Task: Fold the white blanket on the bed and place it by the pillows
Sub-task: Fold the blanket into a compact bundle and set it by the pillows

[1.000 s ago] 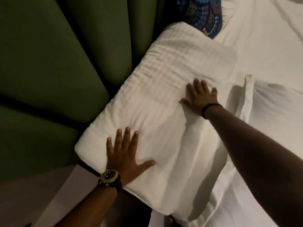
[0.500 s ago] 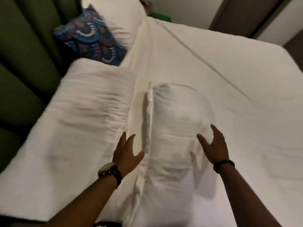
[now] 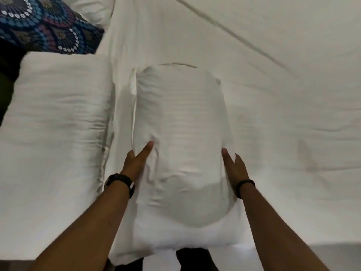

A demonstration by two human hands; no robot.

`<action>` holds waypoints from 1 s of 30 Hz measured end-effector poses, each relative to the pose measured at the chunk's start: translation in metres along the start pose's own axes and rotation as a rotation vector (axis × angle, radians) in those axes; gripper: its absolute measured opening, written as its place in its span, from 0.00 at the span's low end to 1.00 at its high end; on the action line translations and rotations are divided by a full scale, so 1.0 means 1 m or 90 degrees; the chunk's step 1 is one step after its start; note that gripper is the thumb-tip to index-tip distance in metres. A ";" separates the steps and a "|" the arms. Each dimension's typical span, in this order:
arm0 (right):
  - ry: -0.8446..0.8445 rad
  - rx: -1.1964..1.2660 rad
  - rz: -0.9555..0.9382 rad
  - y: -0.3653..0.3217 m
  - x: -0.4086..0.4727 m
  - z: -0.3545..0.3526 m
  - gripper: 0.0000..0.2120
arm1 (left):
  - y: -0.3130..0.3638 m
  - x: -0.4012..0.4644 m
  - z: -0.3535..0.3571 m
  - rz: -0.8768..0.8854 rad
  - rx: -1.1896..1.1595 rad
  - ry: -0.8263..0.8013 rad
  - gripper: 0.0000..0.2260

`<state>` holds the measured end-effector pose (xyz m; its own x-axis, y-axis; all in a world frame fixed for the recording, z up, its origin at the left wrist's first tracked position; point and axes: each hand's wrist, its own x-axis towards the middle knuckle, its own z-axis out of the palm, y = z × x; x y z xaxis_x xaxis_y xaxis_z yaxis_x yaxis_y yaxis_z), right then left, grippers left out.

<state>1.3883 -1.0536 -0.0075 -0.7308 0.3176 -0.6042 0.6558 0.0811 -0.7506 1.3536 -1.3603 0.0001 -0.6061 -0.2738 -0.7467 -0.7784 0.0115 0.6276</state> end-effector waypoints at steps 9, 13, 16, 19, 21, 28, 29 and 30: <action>0.011 0.080 -0.088 -0.054 -0.060 0.015 0.17 | 0.057 -0.040 -0.019 0.186 -0.063 0.050 0.31; 0.022 0.110 -0.142 -0.087 -0.105 0.038 0.15 | 0.098 -0.064 -0.063 0.254 -0.044 0.047 0.29; 0.017 0.130 -0.203 -0.118 -0.143 0.066 0.13 | 0.127 -0.080 -0.117 0.303 -0.036 0.048 0.28; -0.003 0.152 -0.259 -0.147 -0.173 0.106 0.12 | 0.147 -0.097 -0.179 0.364 -0.030 0.071 0.22; -0.024 0.156 -0.289 -0.164 -0.190 0.137 0.13 | 0.160 -0.102 -0.221 0.403 -0.026 0.100 0.15; -0.111 0.177 -0.330 -0.192 -0.235 0.273 0.17 | 0.173 -0.085 -0.380 0.419 0.033 0.209 0.28; -0.134 0.176 -0.328 -0.191 -0.237 0.292 0.17 | 0.171 -0.078 -0.401 0.419 0.040 0.212 0.24; -0.161 0.172 -0.325 -0.189 -0.239 0.312 0.17 | 0.169 -0.070 -0.420 0.416 0.055 0.219 0.21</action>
<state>1.3802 -1.4390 0.1950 -0.9830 0.0664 -0.1713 0.1653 -0.0880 -0.9823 1.3333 -1.7425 0.2511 -0.8754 -0.4714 -0.1072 -0.2959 0.3471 0.8899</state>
